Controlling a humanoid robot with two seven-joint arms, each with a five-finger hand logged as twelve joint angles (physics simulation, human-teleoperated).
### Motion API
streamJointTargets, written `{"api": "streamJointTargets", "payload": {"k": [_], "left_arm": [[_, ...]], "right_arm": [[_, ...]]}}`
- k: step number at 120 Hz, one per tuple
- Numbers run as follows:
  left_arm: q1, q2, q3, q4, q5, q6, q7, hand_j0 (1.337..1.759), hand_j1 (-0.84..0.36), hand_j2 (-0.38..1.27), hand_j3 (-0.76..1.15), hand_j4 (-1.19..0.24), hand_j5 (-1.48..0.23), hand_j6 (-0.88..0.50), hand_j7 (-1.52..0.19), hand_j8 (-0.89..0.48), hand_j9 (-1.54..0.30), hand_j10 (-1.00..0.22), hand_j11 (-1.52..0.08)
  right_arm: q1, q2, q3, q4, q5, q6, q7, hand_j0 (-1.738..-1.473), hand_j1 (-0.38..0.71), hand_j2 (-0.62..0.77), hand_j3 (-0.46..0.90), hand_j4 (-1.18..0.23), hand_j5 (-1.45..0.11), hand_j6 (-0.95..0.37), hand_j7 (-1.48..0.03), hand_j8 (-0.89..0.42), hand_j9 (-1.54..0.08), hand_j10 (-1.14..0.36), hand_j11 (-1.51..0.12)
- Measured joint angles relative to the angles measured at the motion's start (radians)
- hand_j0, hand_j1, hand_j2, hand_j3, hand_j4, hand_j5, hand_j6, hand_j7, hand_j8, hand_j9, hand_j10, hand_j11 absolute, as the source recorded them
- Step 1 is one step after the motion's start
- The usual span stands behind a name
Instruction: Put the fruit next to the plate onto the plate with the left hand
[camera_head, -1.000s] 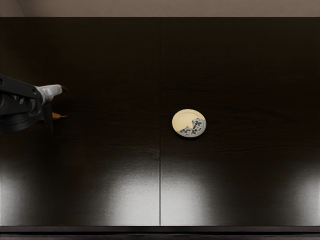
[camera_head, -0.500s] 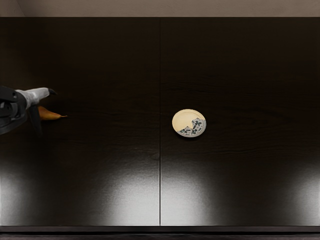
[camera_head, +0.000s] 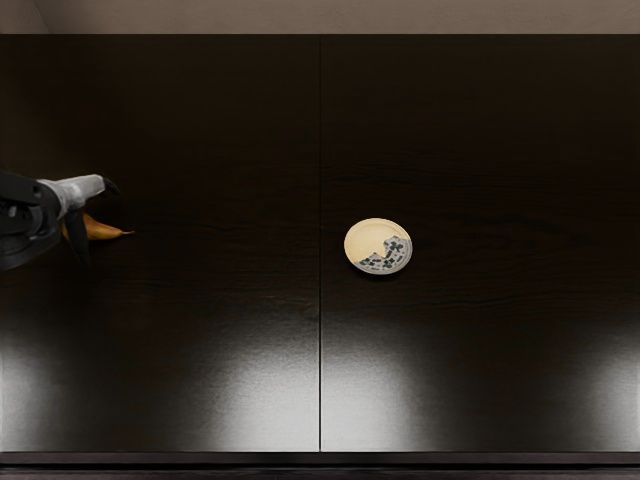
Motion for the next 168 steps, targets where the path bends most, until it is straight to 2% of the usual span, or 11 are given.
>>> {"api": "streamJointTargets", "payload": {"k": [37, 77, 116, 117, 118, 120, 123, 139, 168], "left_arm": [[0.006, 0.000, -0.006, 0.007, -0.001, 0.002, 0.000, 1.658, 0.09, 0.04, 0.00, -0.22, -0.28, -0.22, -0.28, -0.22, -0.28, -0.22, -0.28], [0.006, 0.000, -0.007, 0.008, -0.003, -0.019, 0.001, 1.658, -0.05, 0.07, 0.00, -0.33, -0.43, -0.33, -0.43, -0.33, -0.43, -0.33, -0.43], [0.012, 0.003, -0.002, 0.009, -0.005, -0.021, 0.001, 1.658, -0.09, 0.07, 0.00, -0.36, -0.47, -0.36, -0.47, -0.36, -0.47, -0.36, -0.47], [0.015, 0.003, -0.002, 0.009, -0.005, -0.020, 0.001, 1.658, -0.09, 0.07, 0.00, -0.37, -0.47, -0.33, -0.53, -0.36, -0.47, -0.36, -0.47], [0.019, 0.003, -0.002, 0.009, -0.003, -0.019, 0.000, 1.658, -0.09, 0.07, 0.00, -0.37, -0.46, -0.23, -0.65, -0.36, -0.47, -0.36, -0.47], [0.023, 0.003, -0.002, 0.012, -0.003, -0.019, -0.002, 1.658, -0.09, 0.07, 0.00, -0.38, -0.45, -0.17, -0.72, -0.32, -0.53, -0.36, -0.47], [0.026, 0.003, -0.003, 0.017, -0.003, -0.019, -0.004, 1.658, -0.09, 0.07, 0.00, -0.38, -0.45, -0.17, -0.77, -0.31, -0.56, -0.37, -0.47], [0.026, 0.004, 0.000, 0.030, -0.013, -0.020, 0.000, 1.658, -0.09, 0.07, 0.00, -0.38, -0.47, -0.28, -0.64, -0.34, -0.53, -0.37, -0.48], [0.026, 0.009, 0.002, 0.036, -0.020, -0.021, 0.001, 1.658, -0.09, 0.07, 0.00, -0.37, -0.48, -0.34, -0.53, -0.36, -0.50, -0.37, -0.48]], "right_arm": [[0.000, 0.000, 0.000, 0.000, 0.000, 0.000, 0.000, -1.658, -0.34, 0.00, 0.00, -0.01, -0.01, -0.01, -0.01, -0.01, -0.01, -0.01, -0.01], [0.000, 0.000, 0.000, 0.000, 0.000, 0.000, 0.000, -1.658, -0.34, 0.00, 0.00, -0.01, -0.01, -0.01, -0.01, -0.01, -0.01, -0.01, -0.01], [0.000, 0.000, 0.000, 0.000, 0.000, 0.000, 0.000, -1.658, -0.34, 0.00, 0.00, -0.01, -0.01, -0.01, -0.01, -0.01, -0.01, -0.01, -0.01], [0.000, 0.000, 0.000, 0.000, 0.000, 0.000, 0.000, -1.658, -0.34, 0.00, 0.00, -0.01, -0.01, -0.01, -0.01, -0.01, -0.01, -0.01, -0.01], [0.000, 0.000, 0.000, 0.000, 0.000, 0.000, 0.000, -1.658, -0.34, 0.00, 0.00, -0.01, -0.01, -0.01, -0.01, -0.01, -0.01, -0.01, -0.01], [0.000, 0.000, 0.000, 0.000, 0.000, 0.000, 0.000, -1.658, -0.34, 0.00, 0.00, -0.01, -0.01, -0.01, -0.01, -0.01, -0.01, -0.01, -0.01], [0.000, 0.000, 0.000, 0.000, 0.000, 0.000, 0.000, -1.658, -0.34, 0.00, 0.00, -0.01, -0.01, -0.01, -0.01, -0.01, -0.01, -0.01, -0.01], [0.000, 0.000, 0.000, 0.000, 0.000, 0.000, 0.000, -1.658, -0.34, 0.00, 0.00, -0.01, -0.01, -0.01, -0.01, -0.01, -0.01, -0.01, -0.01], [0.000, 0.000, 0.000, 0.000, 0.000, 0.000, 0.000, -1.658, -0.34, 0.00, 0.00, -0.01, -0.01, -0.01, -0.01, -0.01, -0.01, -0.01, -0.01]]}}
